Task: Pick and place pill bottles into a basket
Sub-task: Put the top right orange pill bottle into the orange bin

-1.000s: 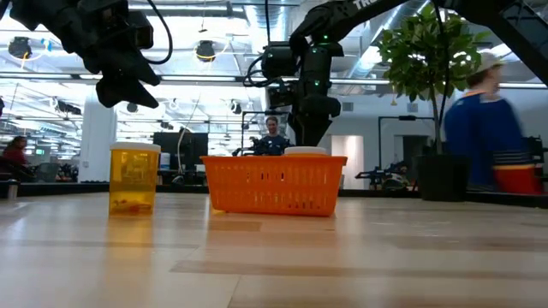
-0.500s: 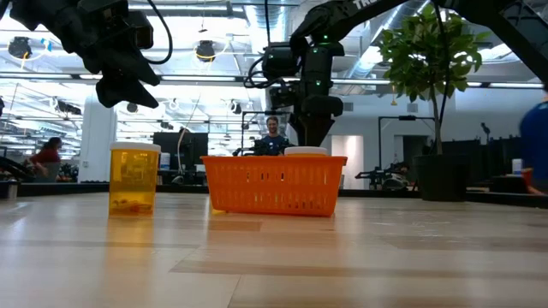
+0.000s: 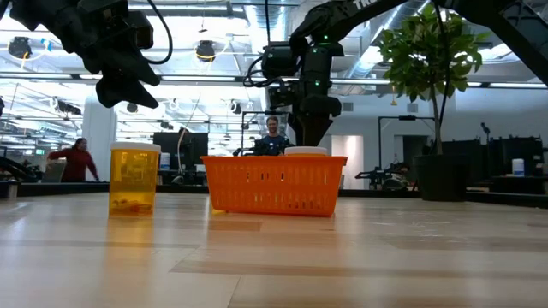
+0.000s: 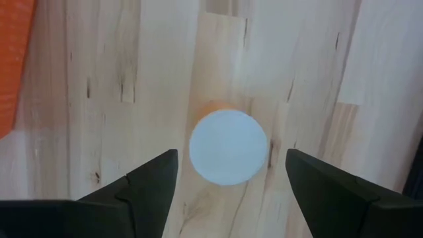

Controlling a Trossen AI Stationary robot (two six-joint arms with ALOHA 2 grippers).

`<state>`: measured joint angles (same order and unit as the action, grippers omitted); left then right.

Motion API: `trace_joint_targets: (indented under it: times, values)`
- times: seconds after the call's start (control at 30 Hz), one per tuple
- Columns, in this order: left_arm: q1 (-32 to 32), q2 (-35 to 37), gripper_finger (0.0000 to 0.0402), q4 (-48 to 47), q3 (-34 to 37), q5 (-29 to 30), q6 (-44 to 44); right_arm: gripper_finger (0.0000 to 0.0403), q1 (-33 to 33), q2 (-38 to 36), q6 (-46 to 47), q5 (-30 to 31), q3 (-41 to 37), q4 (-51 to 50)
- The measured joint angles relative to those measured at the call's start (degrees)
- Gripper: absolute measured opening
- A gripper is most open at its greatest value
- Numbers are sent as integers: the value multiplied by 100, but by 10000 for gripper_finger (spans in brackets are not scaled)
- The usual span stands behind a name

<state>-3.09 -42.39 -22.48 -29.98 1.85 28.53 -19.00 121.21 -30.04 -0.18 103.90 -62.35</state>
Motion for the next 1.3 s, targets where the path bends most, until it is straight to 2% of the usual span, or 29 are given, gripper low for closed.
trace_joint_targets:
  times: [1.3]
  values:
    - [0, 1, 236, -13, 0, -11, 0, 276, 61, 0, 2, 19, 2, 160]
